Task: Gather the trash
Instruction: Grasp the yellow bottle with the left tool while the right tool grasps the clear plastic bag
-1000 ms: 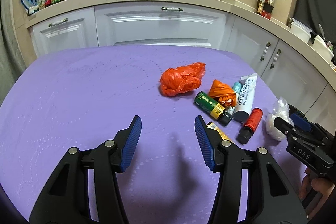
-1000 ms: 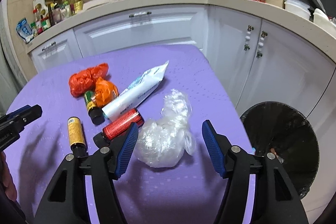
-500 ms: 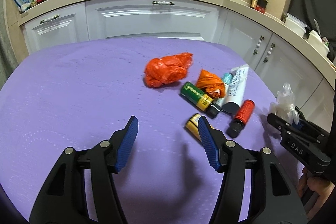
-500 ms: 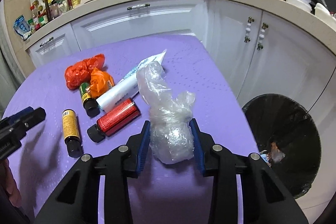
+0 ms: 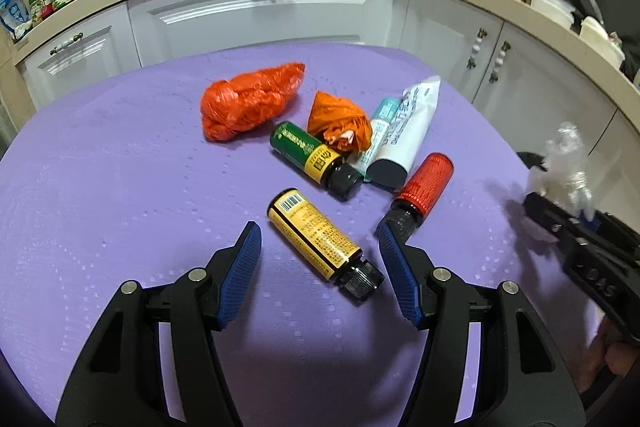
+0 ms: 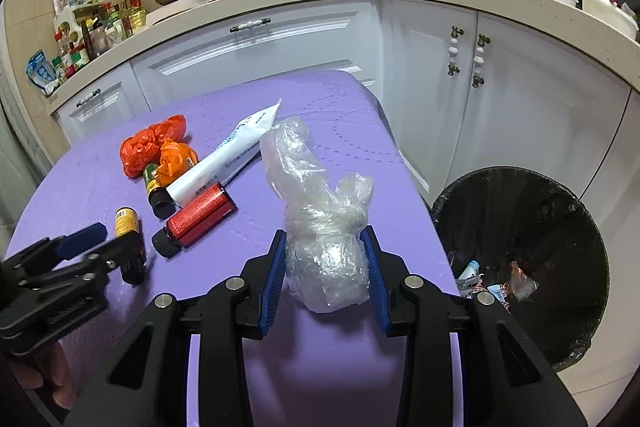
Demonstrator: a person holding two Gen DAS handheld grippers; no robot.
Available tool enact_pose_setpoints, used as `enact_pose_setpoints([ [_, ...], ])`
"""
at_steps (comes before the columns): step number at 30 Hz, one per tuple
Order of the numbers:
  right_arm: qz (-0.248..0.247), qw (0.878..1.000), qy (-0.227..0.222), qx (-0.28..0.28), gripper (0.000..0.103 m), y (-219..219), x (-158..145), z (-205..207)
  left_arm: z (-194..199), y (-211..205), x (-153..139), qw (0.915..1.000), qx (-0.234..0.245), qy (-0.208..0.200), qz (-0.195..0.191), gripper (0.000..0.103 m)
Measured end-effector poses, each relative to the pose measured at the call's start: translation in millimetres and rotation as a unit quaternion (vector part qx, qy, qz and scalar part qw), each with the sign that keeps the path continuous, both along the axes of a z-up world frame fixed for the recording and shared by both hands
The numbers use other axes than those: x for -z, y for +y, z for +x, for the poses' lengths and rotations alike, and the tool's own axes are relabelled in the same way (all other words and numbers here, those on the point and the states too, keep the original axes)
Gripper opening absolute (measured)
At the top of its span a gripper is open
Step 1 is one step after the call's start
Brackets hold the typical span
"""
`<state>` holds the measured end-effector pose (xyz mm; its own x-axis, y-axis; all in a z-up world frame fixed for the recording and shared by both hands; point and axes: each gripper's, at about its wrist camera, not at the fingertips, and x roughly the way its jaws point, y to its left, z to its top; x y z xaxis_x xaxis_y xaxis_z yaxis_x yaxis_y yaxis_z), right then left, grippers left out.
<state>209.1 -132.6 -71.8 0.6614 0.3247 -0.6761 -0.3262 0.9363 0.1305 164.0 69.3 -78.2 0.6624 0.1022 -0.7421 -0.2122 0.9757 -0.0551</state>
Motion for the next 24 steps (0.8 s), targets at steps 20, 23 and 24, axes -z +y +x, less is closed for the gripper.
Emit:
enact_pose_setpoints([
  [20,0.007,1.0,-0.005,-0.004,0.038,-4,-1,-7,-8,13,4,0.9999,0.01,0.007,-0.011,0.034],
  [23,0.005,1.0,-0.006,-0.006,0.038,-2,-2,-8,-9,13,4,0.9996,0.019,0.004,-0.02,0.023],
  [24,0.005,1.0,-0.006,-0.006,0.038,-1,-2,-8,-10,13,4,0.9995,0.021,0.003,-0.021,0.023],
])
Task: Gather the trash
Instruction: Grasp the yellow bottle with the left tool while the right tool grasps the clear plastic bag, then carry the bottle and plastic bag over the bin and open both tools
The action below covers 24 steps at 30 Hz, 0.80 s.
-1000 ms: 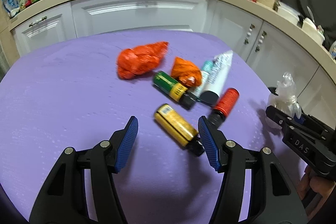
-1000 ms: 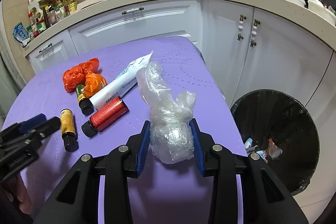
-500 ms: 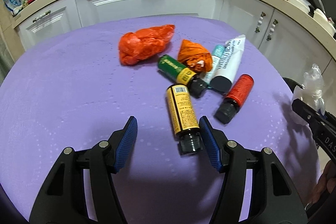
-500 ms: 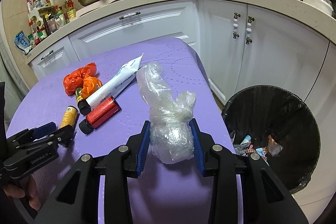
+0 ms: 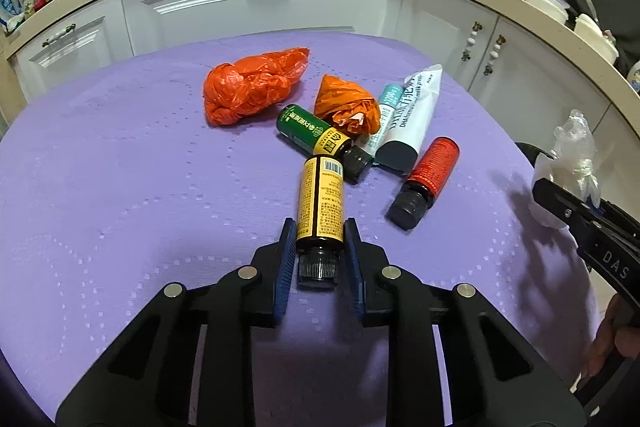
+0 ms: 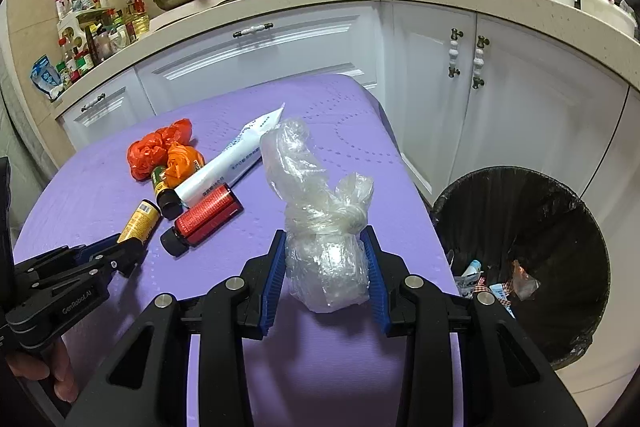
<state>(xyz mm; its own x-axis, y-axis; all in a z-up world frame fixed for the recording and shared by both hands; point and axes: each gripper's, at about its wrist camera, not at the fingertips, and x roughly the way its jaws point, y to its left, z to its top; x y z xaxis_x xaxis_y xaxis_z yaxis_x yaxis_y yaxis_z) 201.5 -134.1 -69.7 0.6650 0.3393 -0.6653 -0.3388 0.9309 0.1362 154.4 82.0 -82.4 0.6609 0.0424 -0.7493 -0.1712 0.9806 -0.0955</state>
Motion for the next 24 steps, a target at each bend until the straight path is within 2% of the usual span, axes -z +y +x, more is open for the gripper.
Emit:
enact_pose_setpoints([
  [16,0.002,1.0,-0.021,0.009,0.038,-8,-15,-10,-22,8,-32,0.9987,-0.006,-0.049,0.015,0.023],
  [24,0.001,0.999,-0.036,0.035,0.038,-28,-27,-12,-16,-13,-50,0.9969,0.02,-0.074,0.015,0.023],
])
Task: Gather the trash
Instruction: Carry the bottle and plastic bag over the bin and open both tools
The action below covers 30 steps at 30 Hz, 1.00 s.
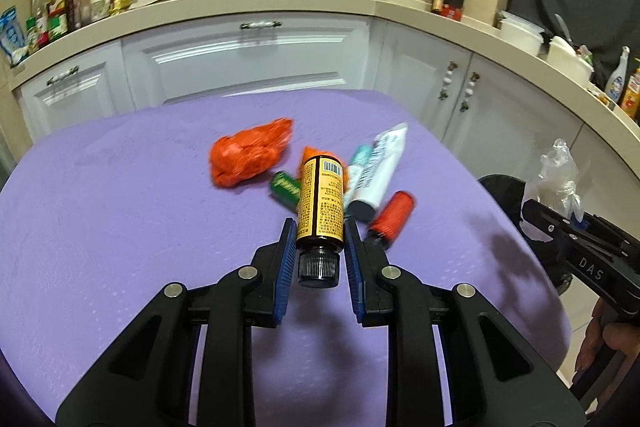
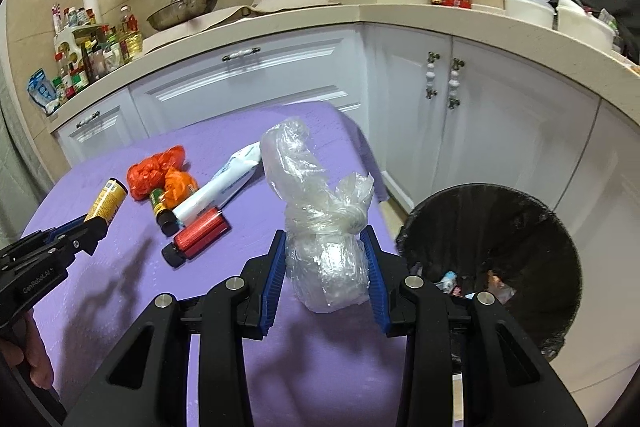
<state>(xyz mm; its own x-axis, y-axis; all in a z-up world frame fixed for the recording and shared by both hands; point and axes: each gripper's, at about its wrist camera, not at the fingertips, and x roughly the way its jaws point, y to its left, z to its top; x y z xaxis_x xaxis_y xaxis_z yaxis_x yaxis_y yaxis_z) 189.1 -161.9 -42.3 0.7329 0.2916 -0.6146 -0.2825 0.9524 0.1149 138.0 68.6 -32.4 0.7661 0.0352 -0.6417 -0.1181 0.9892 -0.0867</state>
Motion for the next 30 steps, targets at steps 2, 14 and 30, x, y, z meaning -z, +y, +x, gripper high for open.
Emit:
enact_pose_setpoints([
  [2,-0.001,1.0,-0.003,0.008,0.038,-7,-2,0,3,-8,-2,0.9999,0.01,-0.003,0.0,0.023],
  [14,-0.004,0.997,-0.017,0.075,0.038,-68,-12,0,34,-82,-13,0.9954,0.093,-0.023,0.005,0.023],
  [30,-0.004,0.988,-0.021,0.15,0.038,-146,-7,7,71,-197,-13,0.9794,0.197,-0.036,0.03,0.023],
])
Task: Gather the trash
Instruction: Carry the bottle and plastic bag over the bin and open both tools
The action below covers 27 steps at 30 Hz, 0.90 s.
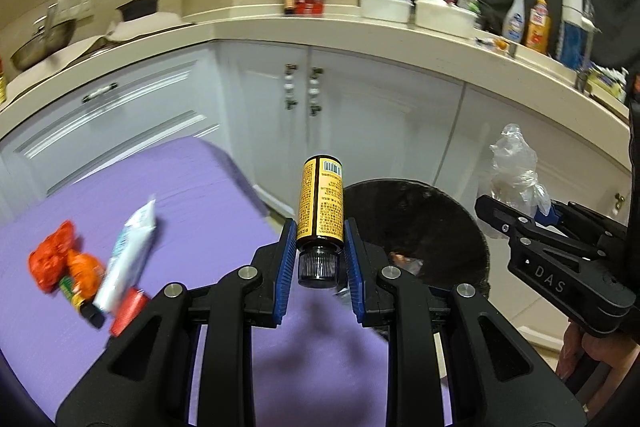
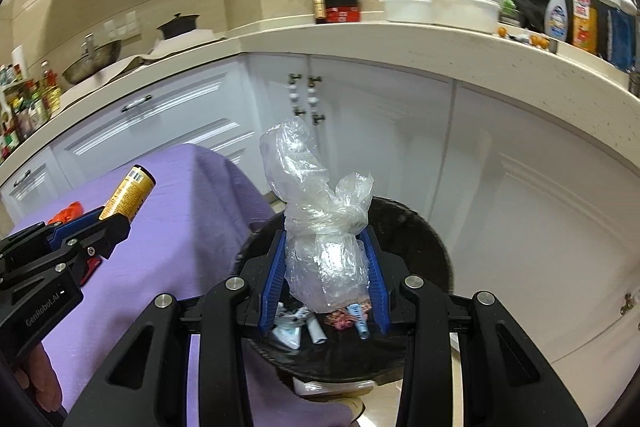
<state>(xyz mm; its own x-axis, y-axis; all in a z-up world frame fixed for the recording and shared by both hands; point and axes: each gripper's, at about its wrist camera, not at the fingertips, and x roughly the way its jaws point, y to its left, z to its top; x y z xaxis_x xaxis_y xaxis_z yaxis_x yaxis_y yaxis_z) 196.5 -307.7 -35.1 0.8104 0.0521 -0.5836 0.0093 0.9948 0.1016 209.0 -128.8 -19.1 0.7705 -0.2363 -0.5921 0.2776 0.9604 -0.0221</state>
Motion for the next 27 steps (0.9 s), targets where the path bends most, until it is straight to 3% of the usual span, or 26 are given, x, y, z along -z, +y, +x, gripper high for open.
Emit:
enact_pose_setpoints([
  [12,0.007,1.0,0.016,0.02,0.038,-28,21,23,35,-50,27,0.9991,0.028,0.02,0.026,0.023],
  [21,0.011,0.999,0.028,0.027,0.038,-34,37,37,56,-58,40,0.9989,0.017,0.04,0.019,0.023],
  [24,0.012,0.999,0.023,0.031,0.054,-35,37,41,61,-55,42,0.999,0.009,0.042,0.012,0.03],
  [27,0.01,0.999,0.02,0.037,0.059,-36,36,43,62,-55,41,0.9993,0.002,0.035,0.014,0.053],
])
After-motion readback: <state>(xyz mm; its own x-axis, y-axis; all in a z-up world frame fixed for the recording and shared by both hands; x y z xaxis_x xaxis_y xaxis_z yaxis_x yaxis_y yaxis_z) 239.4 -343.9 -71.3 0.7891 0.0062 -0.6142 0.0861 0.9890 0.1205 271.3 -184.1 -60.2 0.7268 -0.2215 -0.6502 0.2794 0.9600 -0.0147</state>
